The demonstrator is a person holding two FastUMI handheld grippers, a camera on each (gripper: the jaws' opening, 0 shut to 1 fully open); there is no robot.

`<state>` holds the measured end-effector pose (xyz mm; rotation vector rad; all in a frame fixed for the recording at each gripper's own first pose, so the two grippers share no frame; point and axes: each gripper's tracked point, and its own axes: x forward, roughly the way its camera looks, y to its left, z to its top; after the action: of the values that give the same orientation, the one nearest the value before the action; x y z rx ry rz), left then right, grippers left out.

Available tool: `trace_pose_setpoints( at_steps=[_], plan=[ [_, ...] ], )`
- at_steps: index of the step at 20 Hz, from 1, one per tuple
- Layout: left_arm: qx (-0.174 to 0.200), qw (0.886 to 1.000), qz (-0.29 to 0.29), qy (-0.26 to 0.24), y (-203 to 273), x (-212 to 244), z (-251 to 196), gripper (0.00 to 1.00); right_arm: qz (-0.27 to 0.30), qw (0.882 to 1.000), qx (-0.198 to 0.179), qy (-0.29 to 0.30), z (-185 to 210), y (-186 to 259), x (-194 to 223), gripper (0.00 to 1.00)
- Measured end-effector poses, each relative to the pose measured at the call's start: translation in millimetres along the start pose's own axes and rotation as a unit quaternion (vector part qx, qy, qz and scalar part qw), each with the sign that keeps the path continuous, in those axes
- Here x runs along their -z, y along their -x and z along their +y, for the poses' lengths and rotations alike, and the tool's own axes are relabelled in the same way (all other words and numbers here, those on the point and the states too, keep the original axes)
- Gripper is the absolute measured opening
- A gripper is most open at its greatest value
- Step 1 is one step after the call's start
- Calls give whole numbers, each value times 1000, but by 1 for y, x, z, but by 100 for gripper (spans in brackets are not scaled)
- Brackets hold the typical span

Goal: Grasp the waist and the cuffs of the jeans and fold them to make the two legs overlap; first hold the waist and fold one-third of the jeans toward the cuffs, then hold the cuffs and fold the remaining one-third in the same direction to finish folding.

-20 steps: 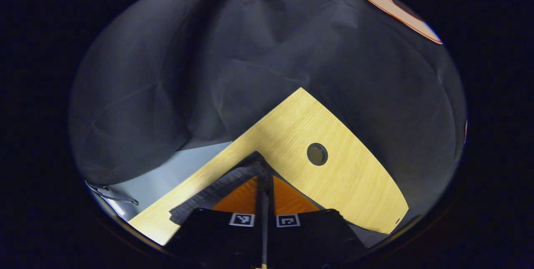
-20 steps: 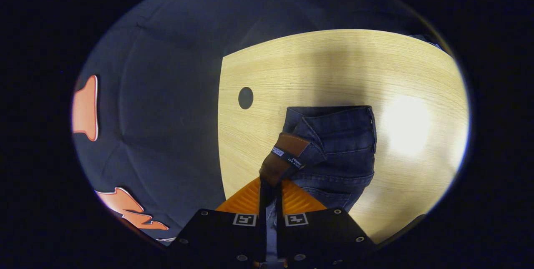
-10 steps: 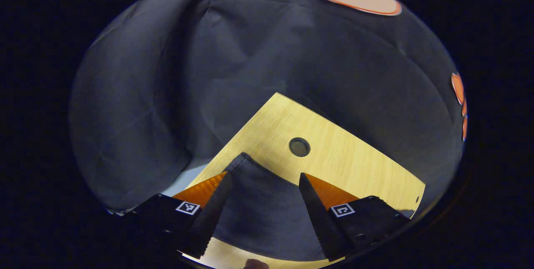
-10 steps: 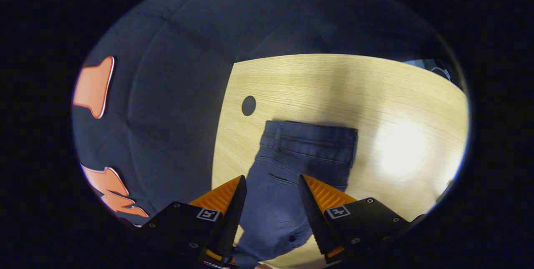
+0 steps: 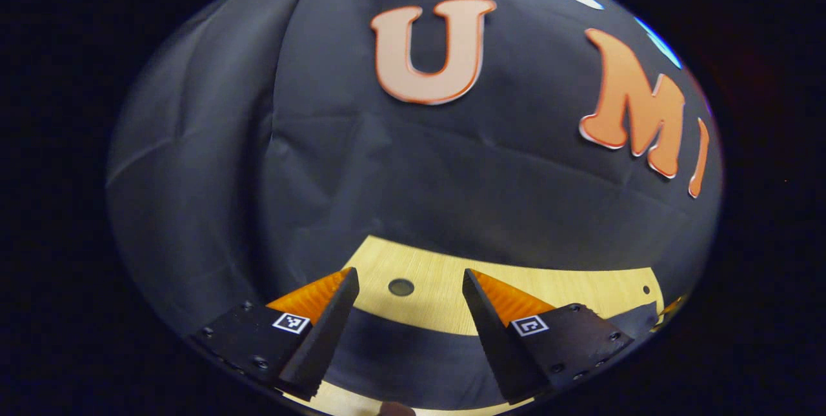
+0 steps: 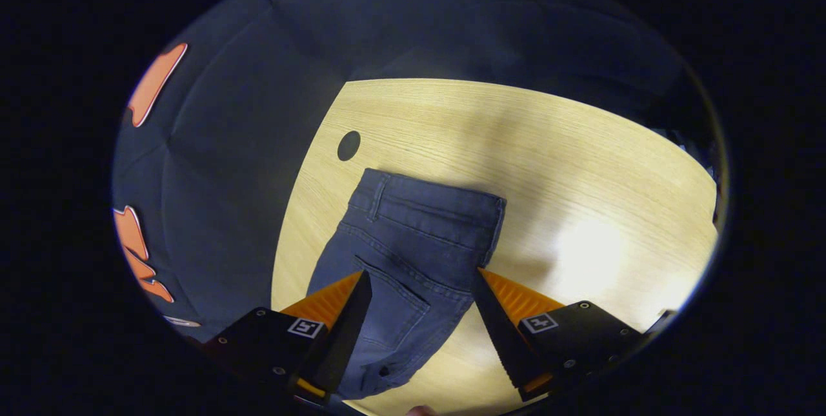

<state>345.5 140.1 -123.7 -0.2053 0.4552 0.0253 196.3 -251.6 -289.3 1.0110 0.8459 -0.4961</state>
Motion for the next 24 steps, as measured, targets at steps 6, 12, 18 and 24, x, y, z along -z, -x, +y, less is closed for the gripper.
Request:
trace_pose_setpoints(
  at_steps=[6,12,18,24],
  plan=[
    [22,995,-94,-31,81,-46,-21,97,-13,999,18,26,-14,-14,-5,96],
    [27,989,-135,-44,153,-42,-62,94,-38,996,24,72,-18,-26,-10,96],
    [75,988,-113,-67,180,-10,-134,96,-67,993,-26,92,-7,-36,-7,64],
    [110,983,-104,-99,194,2,-157,96,-110,988,-44,95,12,-19,-12,25]
  ],
)
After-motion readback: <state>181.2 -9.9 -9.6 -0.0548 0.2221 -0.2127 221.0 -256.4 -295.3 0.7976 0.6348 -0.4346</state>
